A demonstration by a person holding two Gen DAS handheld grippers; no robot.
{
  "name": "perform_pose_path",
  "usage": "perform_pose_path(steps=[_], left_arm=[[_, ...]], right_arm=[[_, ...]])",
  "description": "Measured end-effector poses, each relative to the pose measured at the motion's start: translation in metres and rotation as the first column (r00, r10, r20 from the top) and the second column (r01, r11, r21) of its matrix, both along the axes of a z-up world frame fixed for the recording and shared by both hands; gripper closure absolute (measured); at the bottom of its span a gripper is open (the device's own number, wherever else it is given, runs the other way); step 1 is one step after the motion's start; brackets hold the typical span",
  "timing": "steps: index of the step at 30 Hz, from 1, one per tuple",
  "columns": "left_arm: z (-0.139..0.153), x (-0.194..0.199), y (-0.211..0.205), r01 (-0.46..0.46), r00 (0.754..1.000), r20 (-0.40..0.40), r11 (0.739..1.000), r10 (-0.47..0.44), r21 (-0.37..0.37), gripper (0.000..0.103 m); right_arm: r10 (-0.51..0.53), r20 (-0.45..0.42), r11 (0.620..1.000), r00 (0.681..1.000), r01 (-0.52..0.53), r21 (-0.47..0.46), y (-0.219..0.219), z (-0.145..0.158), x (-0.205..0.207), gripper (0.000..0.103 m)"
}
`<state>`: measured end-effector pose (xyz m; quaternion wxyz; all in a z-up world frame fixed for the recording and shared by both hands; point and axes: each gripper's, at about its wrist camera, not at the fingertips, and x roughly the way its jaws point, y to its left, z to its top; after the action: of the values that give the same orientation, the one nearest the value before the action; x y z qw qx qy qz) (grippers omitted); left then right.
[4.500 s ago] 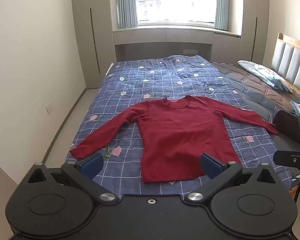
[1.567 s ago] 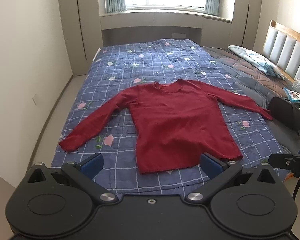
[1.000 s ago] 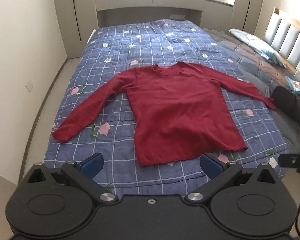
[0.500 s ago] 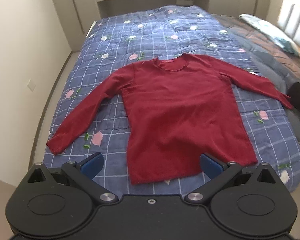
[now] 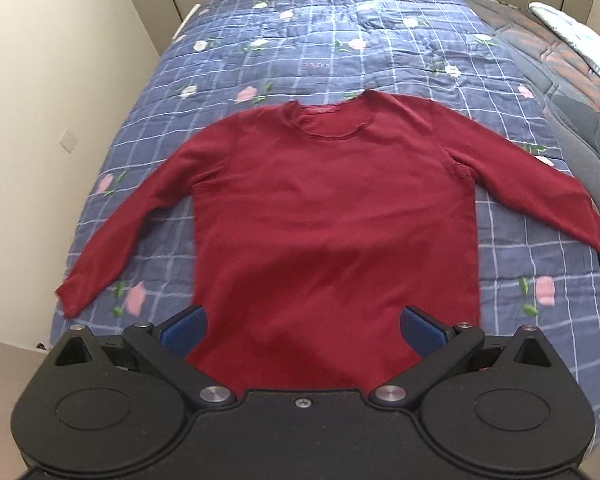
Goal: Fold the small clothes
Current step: 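Reach the right gripper to the sleeve cuff and close on it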
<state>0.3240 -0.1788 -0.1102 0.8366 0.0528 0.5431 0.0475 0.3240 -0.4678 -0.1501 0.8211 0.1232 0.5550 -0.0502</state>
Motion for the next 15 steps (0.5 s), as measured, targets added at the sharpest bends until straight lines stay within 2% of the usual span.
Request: perform_pose_path(steps=[8, 12, 15], left_arm=[[-0.050, 0.067, -0.058, -0.008, 1.000, 0.000, 0.999, 0.008, -0.040, 0.001], [-0.073, 0.101, -0.077, -0.026, 0.999, 0.020, 0.998, 0.027, -0.059, 0.001], [-0.091, 0.124, -0.086, -0.028, 0.999, 0.026, 0.999, 0.029, -0.044, 0.001]], right_arm=[[-0.077, 0.005, 0.997, 0.997, 0.077, -0.026, -0.054, -0.055, 0.063, 0.000], [-0.113, 0.026, 0.993, 0.993, 0.113, -0.018, -0.070, -0.078, 0.081, 0.000], [-0.131, 0.041, 0.991, 0.991, 0.132, -0.014, -0.079, -0.096, 0.093, 0.000]])
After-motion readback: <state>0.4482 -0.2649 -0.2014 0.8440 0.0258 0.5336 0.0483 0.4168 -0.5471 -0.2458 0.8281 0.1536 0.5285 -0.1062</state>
